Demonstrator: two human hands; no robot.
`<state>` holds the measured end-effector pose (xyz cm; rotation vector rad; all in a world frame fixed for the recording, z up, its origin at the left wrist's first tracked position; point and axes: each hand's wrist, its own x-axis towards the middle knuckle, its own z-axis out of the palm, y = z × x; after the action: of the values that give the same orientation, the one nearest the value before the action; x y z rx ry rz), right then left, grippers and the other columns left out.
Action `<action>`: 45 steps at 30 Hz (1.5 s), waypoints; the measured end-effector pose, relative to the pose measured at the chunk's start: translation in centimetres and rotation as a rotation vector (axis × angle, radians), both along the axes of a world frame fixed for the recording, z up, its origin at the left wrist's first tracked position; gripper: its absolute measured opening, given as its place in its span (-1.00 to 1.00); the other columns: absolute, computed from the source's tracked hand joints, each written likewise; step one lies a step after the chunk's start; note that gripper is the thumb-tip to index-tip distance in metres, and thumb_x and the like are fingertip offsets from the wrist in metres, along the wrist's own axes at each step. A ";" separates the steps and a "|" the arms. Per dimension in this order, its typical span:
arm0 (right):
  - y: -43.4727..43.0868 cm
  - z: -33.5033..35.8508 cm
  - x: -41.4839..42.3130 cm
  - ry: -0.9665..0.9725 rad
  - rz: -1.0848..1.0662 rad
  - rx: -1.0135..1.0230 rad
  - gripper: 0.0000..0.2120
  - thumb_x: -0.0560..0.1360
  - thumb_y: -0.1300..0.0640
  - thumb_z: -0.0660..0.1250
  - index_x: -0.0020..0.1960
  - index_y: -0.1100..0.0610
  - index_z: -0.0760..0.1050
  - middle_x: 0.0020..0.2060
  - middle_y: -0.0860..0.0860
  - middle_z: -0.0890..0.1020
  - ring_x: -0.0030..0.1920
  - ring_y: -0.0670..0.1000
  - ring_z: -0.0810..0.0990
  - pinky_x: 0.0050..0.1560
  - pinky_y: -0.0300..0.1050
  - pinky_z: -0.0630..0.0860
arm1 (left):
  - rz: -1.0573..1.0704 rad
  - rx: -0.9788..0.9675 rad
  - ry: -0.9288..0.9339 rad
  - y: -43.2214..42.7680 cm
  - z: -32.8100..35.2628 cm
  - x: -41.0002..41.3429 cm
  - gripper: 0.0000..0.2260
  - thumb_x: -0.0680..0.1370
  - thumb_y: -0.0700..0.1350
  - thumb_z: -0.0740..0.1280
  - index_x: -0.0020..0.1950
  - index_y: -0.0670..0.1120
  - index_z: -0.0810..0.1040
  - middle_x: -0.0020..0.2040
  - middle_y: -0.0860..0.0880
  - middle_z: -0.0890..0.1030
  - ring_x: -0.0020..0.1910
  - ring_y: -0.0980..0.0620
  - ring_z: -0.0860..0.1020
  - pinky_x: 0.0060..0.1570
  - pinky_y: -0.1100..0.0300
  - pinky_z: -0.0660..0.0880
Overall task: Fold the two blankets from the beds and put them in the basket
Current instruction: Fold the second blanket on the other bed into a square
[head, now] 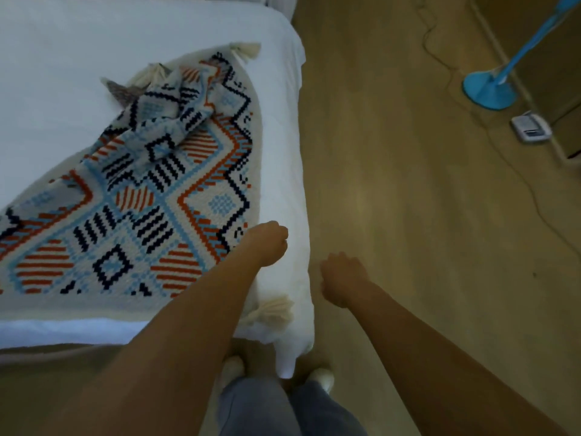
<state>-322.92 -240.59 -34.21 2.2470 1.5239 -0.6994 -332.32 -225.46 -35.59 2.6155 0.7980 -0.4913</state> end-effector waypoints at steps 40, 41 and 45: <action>61.9 7.0 30.7 0.301 0.898 0.234 -0.80 0.56 0.17 0.11 -0.24 0.14 0.26 -0.14 0.10 0.41 -0.01 0.15 0.48 -0.13 -0.06 0.35 | 1.089 -0.032 -0.031 43.6 4.3 25.1 -0.79 0.59 -0.08 0.11 0.08 -0.15 0.46 0.10 -0.10 0.51 0.01 -0.12 0.51 0.01 0.01 0.47; 63.6 6.8 29.7 0.313 0.942 0.229 -0.80 0.56 0.18 0.11 -0.24 0.14 0.26 -0.14 0.12 0.44 -0.04 0.14 0.48 -0.15 -0.05 0.36 | 1.148 -0.035 -0.045 44.5 4.0 24.0 -0.81 0.59 -0.07 0.11 0.05 -0.13 0.44 0.05 -0.10 0.49 -0.05 -0.08 0.49 -0.04 0.03 0.46; 70.1 4.5 26.1 0.317 1.085 0.170 -0.86 0.58 0.19 0.10 -0.16 0.17 0.32 -0.13 0.13 0.44 -0.07 0.13 0.47 -0.19 -0.05 0.36 | 1.381 -0.023 -0.063 48.7 1.7 20.1 -0.74 0.60 -0.08 0.09 -0.29 -0.04 0.21 -0.30 -0.01 0.28 -0.39 0.04 0.24 -0.35 0.17 0.22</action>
<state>-296.78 -170.48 -29.75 1.0667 2.6281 -0.5711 -312.24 -176.71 -33.93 1.4477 2.1586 0.0132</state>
